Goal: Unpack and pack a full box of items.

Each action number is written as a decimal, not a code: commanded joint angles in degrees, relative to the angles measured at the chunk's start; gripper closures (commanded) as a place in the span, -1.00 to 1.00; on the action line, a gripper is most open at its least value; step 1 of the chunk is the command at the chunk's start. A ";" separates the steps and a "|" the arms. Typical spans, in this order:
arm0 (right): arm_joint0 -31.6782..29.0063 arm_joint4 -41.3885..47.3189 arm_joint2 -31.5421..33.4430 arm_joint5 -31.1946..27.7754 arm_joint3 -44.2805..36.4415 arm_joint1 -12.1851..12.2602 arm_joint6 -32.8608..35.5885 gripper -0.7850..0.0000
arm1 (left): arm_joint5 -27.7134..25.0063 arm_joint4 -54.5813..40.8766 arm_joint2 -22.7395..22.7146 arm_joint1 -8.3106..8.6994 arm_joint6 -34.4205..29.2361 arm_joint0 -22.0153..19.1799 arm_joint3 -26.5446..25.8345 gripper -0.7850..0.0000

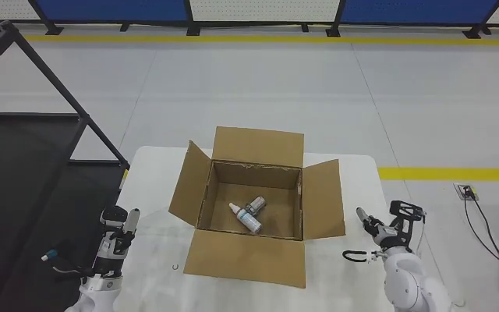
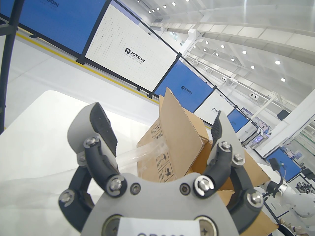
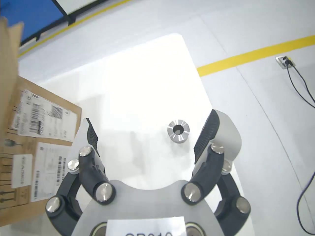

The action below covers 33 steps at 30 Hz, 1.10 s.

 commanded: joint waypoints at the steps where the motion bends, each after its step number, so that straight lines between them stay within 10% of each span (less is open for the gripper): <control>1: 1.55 -0.52 0.51 -1.05 3.74 0.30 2.29 -1.00 | 0.00 0.00 0.00 0.00 0.00 0.00 0.00 -1.00; 9: 7.71 -1.61 -0.03 -1.37 14.98 0.82 5.56 -0.93 | 0.00 0.00 0.00 0.00 0.00 0.00 0.00 -1.00; 21: 9.70 -0.05 -0.19 -3.47 20.02 1.33 3.56 1.00 | 0.00 0.00 0.00 0.00 0.00 0.00 0.00 -1.00; 33: 7.60 5.53 0.28 -4.45 14.69 1.37 -2.85 1.00 | 0.00 0.00 0.00 0.00 0.00 0.00 0.00 -1.00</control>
